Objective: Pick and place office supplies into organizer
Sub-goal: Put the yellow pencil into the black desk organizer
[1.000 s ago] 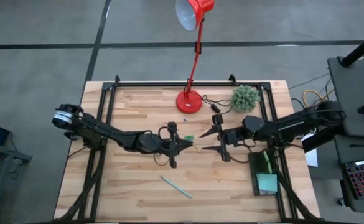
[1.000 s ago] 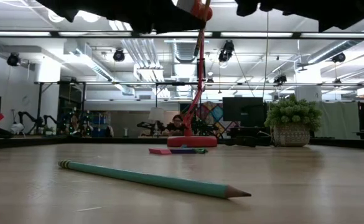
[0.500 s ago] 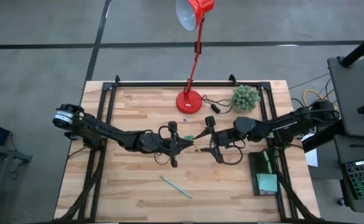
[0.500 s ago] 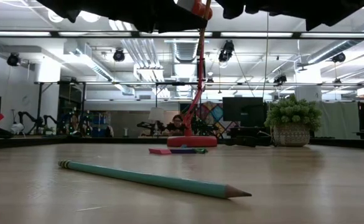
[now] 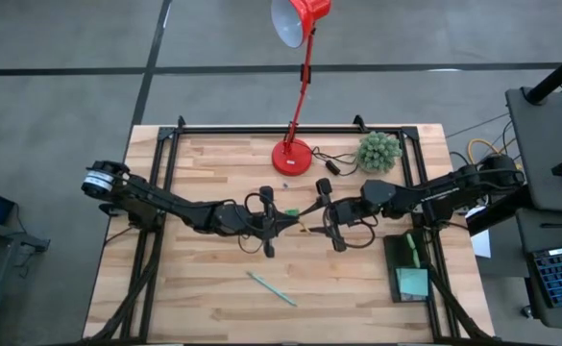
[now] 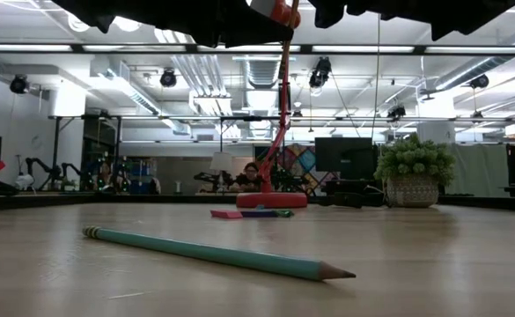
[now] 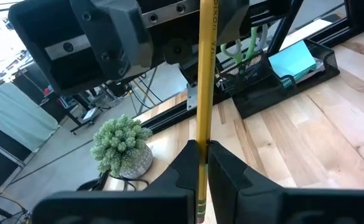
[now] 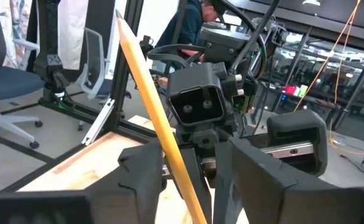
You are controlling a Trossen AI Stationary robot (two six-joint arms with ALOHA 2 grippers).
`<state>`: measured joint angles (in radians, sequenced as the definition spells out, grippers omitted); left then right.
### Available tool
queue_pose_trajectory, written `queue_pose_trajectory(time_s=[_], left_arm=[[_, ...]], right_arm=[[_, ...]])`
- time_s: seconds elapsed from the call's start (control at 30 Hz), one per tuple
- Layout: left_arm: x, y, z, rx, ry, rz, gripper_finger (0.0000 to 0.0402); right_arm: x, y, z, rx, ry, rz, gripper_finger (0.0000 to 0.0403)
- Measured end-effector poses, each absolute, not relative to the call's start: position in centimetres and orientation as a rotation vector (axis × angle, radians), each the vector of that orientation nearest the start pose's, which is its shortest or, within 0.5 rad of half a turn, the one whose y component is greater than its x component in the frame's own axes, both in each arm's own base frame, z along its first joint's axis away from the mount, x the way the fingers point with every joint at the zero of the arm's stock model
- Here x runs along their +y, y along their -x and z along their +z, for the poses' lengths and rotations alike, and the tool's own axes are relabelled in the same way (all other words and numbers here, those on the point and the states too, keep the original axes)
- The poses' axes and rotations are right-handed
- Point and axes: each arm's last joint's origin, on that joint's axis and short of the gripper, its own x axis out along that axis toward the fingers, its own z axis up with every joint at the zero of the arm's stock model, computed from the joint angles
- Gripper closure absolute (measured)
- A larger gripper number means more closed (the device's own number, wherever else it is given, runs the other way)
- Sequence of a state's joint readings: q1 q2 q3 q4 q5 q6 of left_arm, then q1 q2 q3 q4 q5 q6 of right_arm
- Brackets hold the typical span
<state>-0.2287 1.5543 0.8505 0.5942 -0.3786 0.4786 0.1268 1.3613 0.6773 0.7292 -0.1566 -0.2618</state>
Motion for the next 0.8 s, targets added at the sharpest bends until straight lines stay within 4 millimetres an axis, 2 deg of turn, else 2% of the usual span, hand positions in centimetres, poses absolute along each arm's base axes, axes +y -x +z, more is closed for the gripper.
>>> queue_pose_trajectory(time_s=[0.27, 0.6, 0.8], left_arm=[[-6.6, -32.9, 24.4, 0.137, -0.504, 0.111, 0.0401], [-6.6, -32.9, 24.4, 0.136, -0.508, 0.114, 0.0401], [-6.6, -32.9, 24.4, 0.139, -0.509, 0.124, 0.0354]], right_arm=[[4.1, -28.6, 25.9, -0.085, 0.238, 0.273, 0.0376], [4.0, -28.4, 26.3, -0.086, 0.204, 0.239, 0.0388], [3.8, -27.0, 27.1, -0.062, 0.196, 0.16, 0.0389]])
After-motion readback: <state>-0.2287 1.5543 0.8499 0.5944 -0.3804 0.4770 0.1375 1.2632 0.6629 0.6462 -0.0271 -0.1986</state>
